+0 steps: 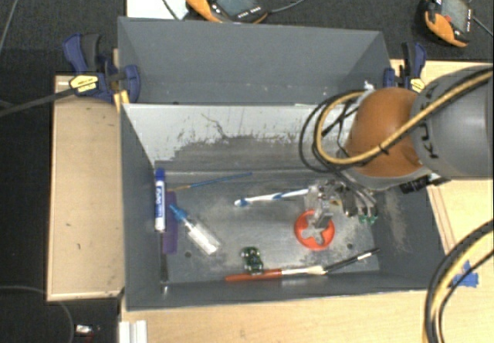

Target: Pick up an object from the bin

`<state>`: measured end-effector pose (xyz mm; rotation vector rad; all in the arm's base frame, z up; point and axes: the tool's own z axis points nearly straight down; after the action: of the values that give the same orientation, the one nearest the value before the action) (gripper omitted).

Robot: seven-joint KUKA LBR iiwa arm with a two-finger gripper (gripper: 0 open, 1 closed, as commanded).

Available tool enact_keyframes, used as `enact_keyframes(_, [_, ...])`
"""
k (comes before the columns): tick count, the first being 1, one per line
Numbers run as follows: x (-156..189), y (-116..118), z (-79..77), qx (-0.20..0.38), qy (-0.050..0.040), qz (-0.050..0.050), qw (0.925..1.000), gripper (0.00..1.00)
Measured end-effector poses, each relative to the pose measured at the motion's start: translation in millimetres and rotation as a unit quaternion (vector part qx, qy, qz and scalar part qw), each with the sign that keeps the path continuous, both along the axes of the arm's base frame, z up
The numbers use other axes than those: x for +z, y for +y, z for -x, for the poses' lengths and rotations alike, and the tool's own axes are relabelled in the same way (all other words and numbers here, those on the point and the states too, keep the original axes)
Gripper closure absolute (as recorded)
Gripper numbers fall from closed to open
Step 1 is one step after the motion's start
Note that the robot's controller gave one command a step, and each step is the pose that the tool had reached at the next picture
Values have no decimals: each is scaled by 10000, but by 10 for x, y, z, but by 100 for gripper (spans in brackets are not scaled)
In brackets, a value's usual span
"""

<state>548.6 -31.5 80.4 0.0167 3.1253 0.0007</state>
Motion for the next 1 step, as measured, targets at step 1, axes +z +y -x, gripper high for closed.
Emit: enact_keyframes(1, [199,1,18,0,36,-3,10000,100])
